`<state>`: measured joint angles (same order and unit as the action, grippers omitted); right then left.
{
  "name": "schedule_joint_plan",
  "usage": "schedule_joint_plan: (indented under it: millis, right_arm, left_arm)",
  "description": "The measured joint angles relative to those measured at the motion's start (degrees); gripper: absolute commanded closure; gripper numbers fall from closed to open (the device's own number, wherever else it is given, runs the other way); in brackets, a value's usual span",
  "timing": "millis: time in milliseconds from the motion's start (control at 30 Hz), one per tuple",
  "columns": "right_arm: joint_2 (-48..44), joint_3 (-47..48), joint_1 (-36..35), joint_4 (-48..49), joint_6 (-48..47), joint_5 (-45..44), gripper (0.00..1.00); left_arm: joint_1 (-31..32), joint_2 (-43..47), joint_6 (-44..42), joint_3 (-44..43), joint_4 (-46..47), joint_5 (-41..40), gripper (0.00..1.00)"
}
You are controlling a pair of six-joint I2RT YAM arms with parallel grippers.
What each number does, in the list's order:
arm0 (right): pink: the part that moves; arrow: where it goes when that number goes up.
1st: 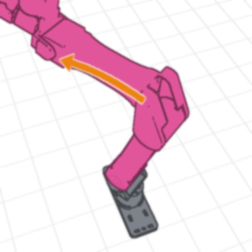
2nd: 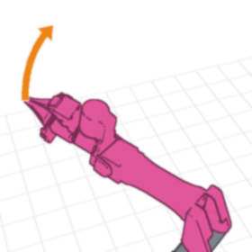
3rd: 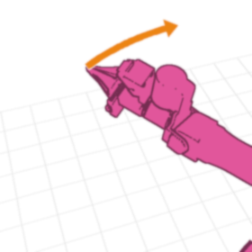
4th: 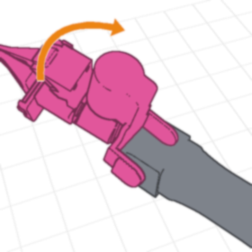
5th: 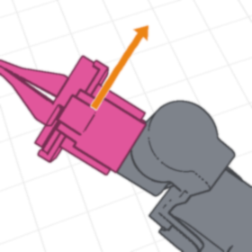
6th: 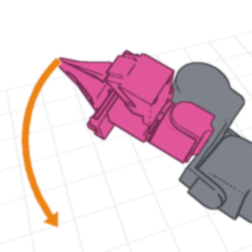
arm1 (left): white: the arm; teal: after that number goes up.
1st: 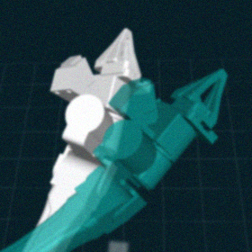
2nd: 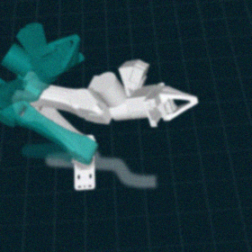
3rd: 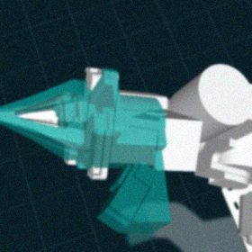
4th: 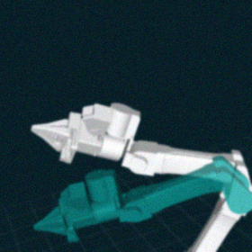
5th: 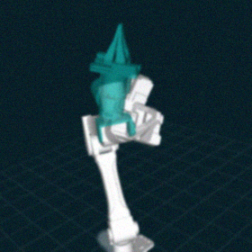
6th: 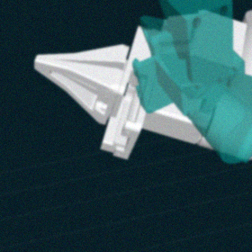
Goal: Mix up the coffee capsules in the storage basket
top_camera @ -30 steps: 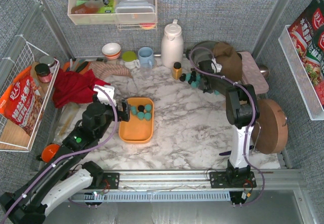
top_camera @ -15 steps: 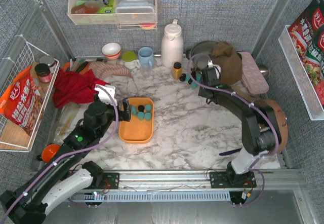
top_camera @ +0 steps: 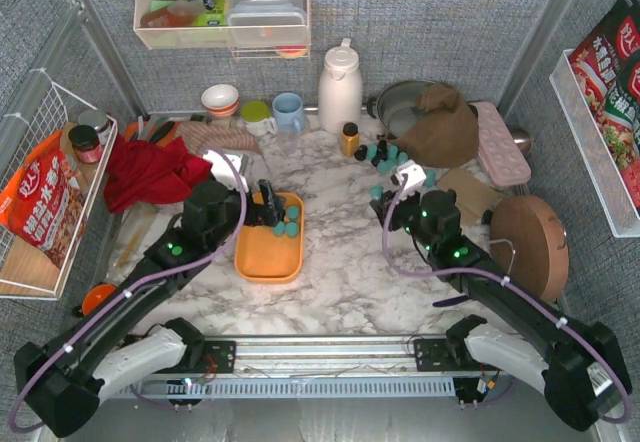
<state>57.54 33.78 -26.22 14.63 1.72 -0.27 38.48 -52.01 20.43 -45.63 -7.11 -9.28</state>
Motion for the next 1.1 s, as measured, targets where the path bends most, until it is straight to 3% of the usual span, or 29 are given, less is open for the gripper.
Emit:
schedule_joint_plan:
  millis: [200,500,800,1100]
  right_arm:
    - [-5.8,-9.2,-2.3,11.0,-5.4,9.6,0.70]
    - [-2.7,-15.4,-3.5,24.1,-10.1,21.5,0.70]
    - [-4.3,-15.4,-4.5,25.4,-12.6,24.7,0.70]
    - [-5.0,-14.9,-5.0,24.1,-14.0,24.7,0.70]
  left_arm:
    - [0.5,-7.8,5.2,-4.7,2.3,4.1,0.03]
    - [8.0,-18.3,7.0,-11.9,2.8,5.3,0.06]
    - [14.0,-26.0,8.1,-15.0,4.7,7.5,0.12]
    - [15.6,-26.7,10.4,-14.2,9.9,10.8,0.26]
